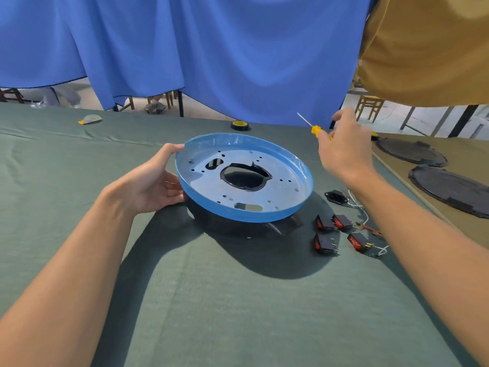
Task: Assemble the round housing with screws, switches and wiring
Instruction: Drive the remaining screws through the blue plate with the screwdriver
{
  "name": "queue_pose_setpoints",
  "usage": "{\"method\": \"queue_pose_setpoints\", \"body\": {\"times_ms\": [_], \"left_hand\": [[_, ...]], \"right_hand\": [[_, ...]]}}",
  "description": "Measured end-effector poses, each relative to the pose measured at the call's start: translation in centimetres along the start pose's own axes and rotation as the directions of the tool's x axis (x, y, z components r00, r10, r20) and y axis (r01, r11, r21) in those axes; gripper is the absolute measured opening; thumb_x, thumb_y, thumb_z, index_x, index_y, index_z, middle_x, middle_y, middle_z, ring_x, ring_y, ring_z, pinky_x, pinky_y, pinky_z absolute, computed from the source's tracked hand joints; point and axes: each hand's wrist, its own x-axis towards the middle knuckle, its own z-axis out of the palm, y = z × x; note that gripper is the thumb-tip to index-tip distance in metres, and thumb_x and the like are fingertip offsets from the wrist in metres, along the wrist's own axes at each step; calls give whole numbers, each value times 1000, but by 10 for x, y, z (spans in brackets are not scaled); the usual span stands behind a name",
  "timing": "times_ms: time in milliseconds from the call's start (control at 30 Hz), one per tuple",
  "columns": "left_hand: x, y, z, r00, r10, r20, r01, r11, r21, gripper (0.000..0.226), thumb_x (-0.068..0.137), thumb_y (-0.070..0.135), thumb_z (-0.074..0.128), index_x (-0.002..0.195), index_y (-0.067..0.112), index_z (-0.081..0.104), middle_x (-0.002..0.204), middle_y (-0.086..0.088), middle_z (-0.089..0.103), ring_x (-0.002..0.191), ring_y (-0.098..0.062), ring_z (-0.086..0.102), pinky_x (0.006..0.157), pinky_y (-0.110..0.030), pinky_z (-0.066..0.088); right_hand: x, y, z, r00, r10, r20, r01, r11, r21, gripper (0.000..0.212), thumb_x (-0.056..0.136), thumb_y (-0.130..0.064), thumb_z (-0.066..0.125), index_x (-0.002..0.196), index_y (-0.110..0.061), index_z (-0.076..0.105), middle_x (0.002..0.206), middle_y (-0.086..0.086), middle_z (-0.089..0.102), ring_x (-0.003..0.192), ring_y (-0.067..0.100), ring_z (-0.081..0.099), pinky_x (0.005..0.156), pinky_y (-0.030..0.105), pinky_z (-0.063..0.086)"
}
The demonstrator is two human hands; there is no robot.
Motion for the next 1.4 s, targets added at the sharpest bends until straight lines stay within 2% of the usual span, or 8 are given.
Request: {"method": "queue_pose_setpoints", "body": {"times_ms": [133, 233, 467, 733, 900, 1067, 1200, 1400], "left_hand": [[3, 2, 5, 987, 80, -139, -44, 968, 249, 74, 60, 76, 57, 88, 9, 68, 70, -6, 63, 69, -19, 53, 74, -29, 41], [5, -4, 11, 980, 137, -142, -80, 935, 347, 53, 68, 69, 47, 79, 24, 72, 71, -1, 67, 84, -23, 47, 81, -33, 37], [8, -9, 24, 977, 172, -123, -96, 880, 465, 51, 79, 63, 41, 62, 28, 74, 60, 12, 68, 83, -16, 49, 66, -27, 29], [11, -8, 19, 970, 186, -155, -72, 832, 550, 63, 63, 68, 44, 86, 19, 76, 69, 8, 73, 76, -14, 55, 65, -30, 31], [11, -7, 18, 970, 200, -140, -86, 815, 574, 70, 60, 70, 42, 90, 17, 76, 83, 4, 76, 93, -22, 61, 97, -44, 42], [11, -7, 16, 937, 286, -199, -132, 821, 556, 60, 66, 63, 54, 93, 12, 73, 90, -2, 74, 79, -16, 62, 66, -30, 42], [13, -8, 20, 895, 415, -162, -283, 811, 512, 31, 85, 43, 57, 82, 19, 77, 90, 0, 74, 96, -21, 65, 76, -32, 49], [8, -14, 28, 868, 473, -148, -385, 831, 401, 30, 94, 29, 53, 89, 10, 76, 90, -8, 75, 98, -34, 67, 91, -52, 53]], "right_hand": [[-2, -28, 9, 993, -107, -38, 113, 975, 192, 33, 89, -18, 66, 118, -10, 51, 81, -2, 57, 89, 24, 58, 75, 32, 45], [-6, -47, 21, 993, -114, 2, 106, 930, 352, 28, 85, -18, 68, 108, -18, 53, 72, -11, 55, 87, 26, 63, 82, 44, 54], [-10, -80, 46, 988, -93, 120, -1, 784, 621, 35, 81, -15, 74, 108, -20, 53, 89, -1, 62, 91, 22, 67, 79, 41, 58], [-19, -102, 60, 958, -276, 81, 196, 831, 520, 31, 85, -13, 69, 113, -14, 56, 79, -10, 56, 76, 11, 64, 79, 40, 57], [-24, -111, 63, 911, -397, 110, 312, 840, 444, 31, 87, -15, 67, 117, -13, 56, 84, -6, 59, 82, 17, 65, 82, 37, 54], [-27, -116, 66, 887, -439, 142, 338, 827, 450, 32, 88, -14, 65, 118, -12, 55, 92, 5, 64, 80, 21, 67, 81, 34, 53], [-26, -119, 66, 880, -450, 152, 350, 830, 433, 33, 89, -15, 64, 120, -13, 54, 94, 6, 64, 83, 23, 67, 86, 39, 51], [-27, -121, 65, 868, -466, 170, 361, 829, 426, 33, 89, -14, 64, 121, -12, 55, 93, 4, 63, 82, 22, 66, 85, 38, 52]]}}
